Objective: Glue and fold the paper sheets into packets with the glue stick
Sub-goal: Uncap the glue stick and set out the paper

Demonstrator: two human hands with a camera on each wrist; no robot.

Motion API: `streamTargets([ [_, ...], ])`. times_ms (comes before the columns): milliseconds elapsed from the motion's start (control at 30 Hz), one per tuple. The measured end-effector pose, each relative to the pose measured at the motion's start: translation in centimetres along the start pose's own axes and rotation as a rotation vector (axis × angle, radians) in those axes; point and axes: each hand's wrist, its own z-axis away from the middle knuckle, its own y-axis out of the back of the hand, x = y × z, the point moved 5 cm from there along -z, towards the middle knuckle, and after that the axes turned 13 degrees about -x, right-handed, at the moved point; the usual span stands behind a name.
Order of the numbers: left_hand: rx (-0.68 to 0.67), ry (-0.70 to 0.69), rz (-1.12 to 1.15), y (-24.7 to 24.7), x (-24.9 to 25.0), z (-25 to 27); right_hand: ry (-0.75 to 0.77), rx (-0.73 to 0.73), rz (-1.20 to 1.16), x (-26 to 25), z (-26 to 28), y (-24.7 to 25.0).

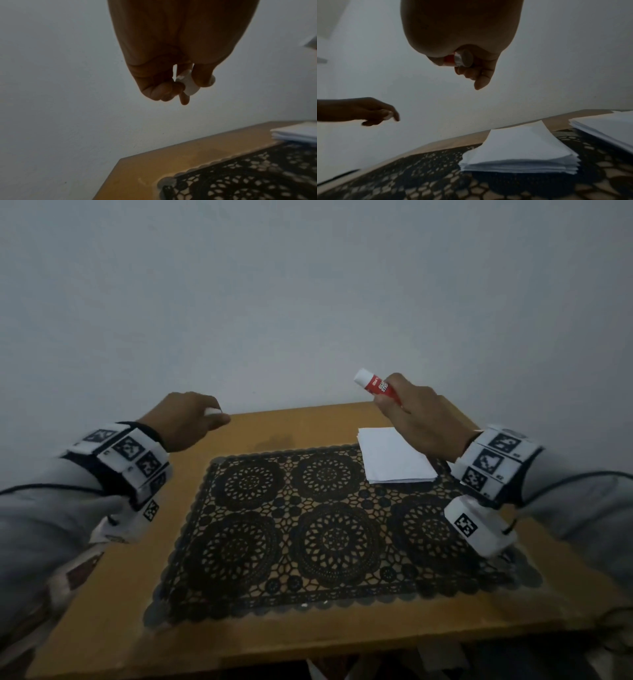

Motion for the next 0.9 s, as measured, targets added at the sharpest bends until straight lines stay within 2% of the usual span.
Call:
streamTargets([
  [167,-0.144,0.108,-0.062,-2.8,-2.1,-3.6,0.059,-0.002,-0.059,-0.1,-0.3,-1.6],
  [533,-0.141,0.181,-0.153,-6.8,-5.2,-10.4,0.167,0.036,-0.163,-0.4,-1.8,-3.0],
  [700,-0.142,0.205,-0.173,-7.7,-6.0,-11.7,0.140,0.032,-0.115,-0.1,-2.2,-3.5],
  [900,-0.115,0.233,-0.162,-6.9,-5.4,-10.8,0.122,0.026,-0.094,-0.1,-1.9,-3.3],
])
